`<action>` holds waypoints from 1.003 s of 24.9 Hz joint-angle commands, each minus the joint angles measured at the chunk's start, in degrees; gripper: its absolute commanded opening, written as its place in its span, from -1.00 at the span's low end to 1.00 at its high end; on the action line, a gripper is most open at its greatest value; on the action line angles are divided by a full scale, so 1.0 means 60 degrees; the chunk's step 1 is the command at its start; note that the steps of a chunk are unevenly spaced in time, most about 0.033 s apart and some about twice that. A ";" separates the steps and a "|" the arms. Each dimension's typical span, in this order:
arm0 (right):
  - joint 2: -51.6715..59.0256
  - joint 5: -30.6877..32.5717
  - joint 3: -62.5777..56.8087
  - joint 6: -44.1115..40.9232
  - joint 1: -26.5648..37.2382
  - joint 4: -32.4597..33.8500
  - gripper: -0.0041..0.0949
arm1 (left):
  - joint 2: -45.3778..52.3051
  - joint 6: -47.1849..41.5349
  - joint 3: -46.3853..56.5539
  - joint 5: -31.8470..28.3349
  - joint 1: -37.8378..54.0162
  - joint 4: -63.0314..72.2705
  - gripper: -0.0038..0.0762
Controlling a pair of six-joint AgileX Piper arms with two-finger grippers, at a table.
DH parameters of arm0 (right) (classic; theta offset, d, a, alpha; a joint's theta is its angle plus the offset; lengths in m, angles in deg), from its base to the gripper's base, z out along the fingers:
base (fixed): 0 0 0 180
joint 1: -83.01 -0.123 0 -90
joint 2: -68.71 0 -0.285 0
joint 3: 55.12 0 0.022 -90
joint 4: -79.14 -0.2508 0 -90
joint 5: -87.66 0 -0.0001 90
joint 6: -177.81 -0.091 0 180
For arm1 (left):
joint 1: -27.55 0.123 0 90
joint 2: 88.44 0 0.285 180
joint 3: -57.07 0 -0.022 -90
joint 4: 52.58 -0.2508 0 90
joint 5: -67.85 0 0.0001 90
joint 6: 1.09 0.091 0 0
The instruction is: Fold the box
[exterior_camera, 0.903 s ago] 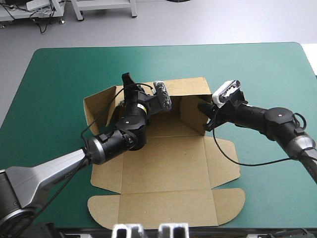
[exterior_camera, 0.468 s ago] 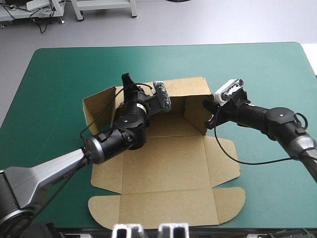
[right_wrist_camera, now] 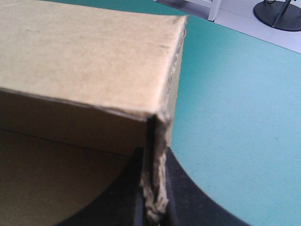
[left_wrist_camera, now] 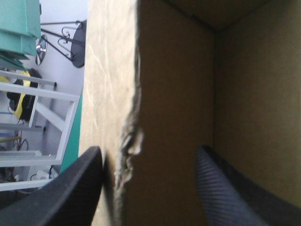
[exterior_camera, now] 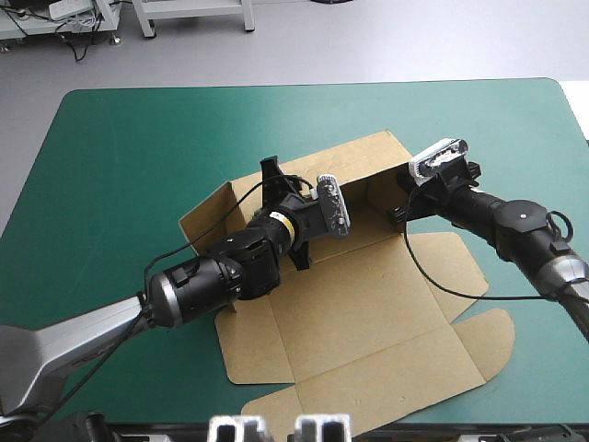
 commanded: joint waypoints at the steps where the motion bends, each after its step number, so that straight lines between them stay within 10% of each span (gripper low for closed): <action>1: 0.0422 -0.0216 0.0312 0.0011 -0.0021 -0.0341 -0.95 | 0.0895 -0.0239 -0.0441 -0.0552 -0.0302 -0.0032 0.30; 9: 0.0422 -0.0477 0.0312 0.0011 -0.0021 -0.0341 -0.95 | 0.1851 -0.0382 -0.0932 -0.0541 -0.0496 0.0596 0.22; 15: 0.0510 -0.0595 0.0312 0.0011 -0.0021 -0.0297 -0.95 | 0.2053 -0.0436 -0.0966 0.0768 -0.0460 -0.0478 -0.92; 18: 0.0723 -0.0653 0.0312 -0.0130 -0.0021 0.0202 -0.95 | 0.2053 -0.1296 -0.0971 0.1033 -0.0228 -0.1284 -0.87; 22: 0.1322 -0.0207 0.0312 -0.1696 -0.0021 0.1921 -0.95 | 0.2134 -0.1611 -0.0971 0.0846 0.1470 -0.0028 -0.87; 25: 0.1730 0.0961 0.0524 -0.5026 -0.0021 0.5316 -0.95 | 0.2540 -0.1494 -0.0971 0.0622 0.3469 0.1604 -0.87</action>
